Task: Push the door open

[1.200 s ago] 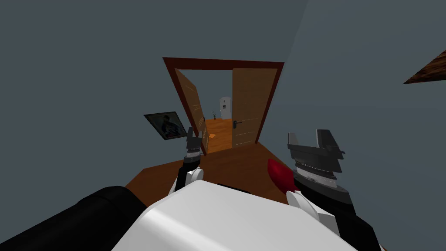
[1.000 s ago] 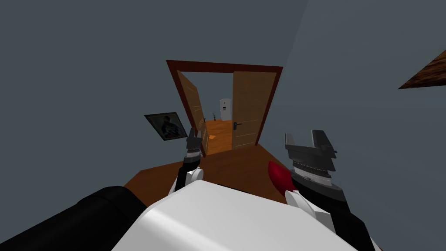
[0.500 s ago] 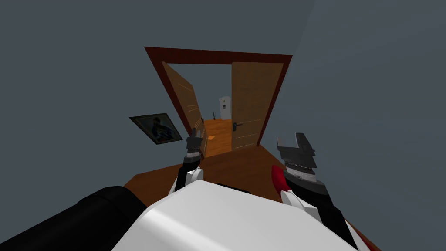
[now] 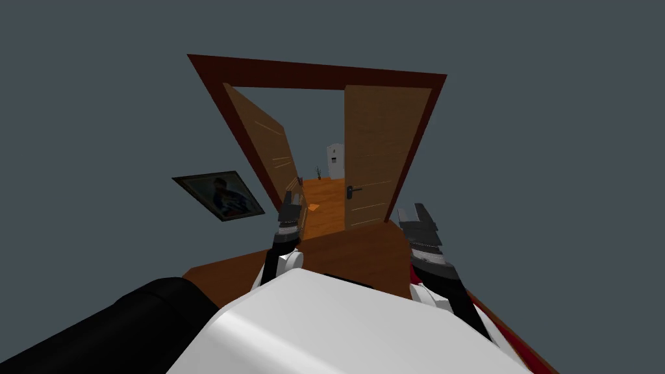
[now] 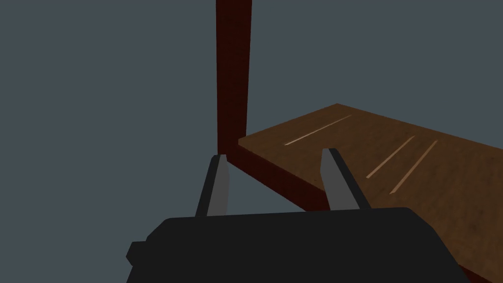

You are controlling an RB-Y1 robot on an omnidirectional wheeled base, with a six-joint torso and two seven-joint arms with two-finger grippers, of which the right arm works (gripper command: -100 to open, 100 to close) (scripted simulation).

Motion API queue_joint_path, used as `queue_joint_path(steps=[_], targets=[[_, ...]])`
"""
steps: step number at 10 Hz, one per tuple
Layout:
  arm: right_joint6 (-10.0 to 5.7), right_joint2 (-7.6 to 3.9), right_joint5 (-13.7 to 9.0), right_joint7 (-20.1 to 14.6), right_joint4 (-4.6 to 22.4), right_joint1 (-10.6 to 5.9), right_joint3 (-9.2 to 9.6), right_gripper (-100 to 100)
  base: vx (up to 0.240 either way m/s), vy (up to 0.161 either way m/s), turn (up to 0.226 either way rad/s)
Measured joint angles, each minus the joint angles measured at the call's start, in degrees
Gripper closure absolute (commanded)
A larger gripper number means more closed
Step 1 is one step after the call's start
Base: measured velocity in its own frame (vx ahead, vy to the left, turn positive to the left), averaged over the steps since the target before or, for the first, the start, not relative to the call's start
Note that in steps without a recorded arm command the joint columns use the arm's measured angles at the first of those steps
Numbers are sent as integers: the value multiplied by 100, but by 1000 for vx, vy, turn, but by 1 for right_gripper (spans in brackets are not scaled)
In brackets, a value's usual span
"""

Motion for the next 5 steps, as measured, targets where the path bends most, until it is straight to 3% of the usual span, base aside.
queue_joint_path(steps=[1, 4, 5], targets=[[50, -37, 80, -75, 63, 59, 80, -100, 154, -28, 5], [24, -124, 268, -274, 501, 29, 222, -100, 185, -26, 8], [81, -72, 399, -298, 631, 0, 368, -100, 207, -23, 19]])
